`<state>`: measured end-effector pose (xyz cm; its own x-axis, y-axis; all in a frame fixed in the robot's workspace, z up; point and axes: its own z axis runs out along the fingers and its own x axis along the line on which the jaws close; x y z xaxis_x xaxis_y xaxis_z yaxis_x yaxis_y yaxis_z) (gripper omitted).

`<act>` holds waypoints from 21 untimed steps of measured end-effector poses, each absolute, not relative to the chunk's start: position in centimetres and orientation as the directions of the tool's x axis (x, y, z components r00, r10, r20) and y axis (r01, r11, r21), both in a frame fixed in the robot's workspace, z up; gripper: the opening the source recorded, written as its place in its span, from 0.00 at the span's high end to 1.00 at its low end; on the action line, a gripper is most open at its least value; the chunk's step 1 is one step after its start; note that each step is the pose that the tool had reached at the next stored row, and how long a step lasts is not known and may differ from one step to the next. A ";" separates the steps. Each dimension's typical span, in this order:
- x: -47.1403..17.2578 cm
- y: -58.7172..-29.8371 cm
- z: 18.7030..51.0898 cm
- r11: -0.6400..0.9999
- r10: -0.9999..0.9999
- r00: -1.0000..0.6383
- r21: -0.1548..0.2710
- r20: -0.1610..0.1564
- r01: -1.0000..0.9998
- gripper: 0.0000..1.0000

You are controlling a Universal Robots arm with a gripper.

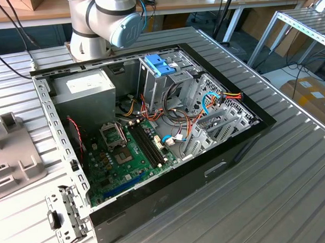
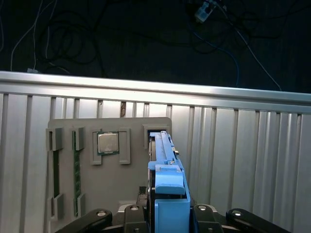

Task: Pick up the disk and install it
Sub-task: 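Pick up the disk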

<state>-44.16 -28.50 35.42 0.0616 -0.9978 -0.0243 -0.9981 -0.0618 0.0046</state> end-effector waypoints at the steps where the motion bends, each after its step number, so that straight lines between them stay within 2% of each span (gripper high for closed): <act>1: -44.2 -28.5 35.5 -0.062 -0.998 0.062 0.005 -0.024 -0.998 0.63; 21: -44.2 -28.5 36.9 -0.062 -0.998 0.062 0.005 -0.025 -0.998 0.63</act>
<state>-44.16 -28.50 36.91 0.0616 -0.9978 -0.0245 -0.9981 -0.0618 0.0047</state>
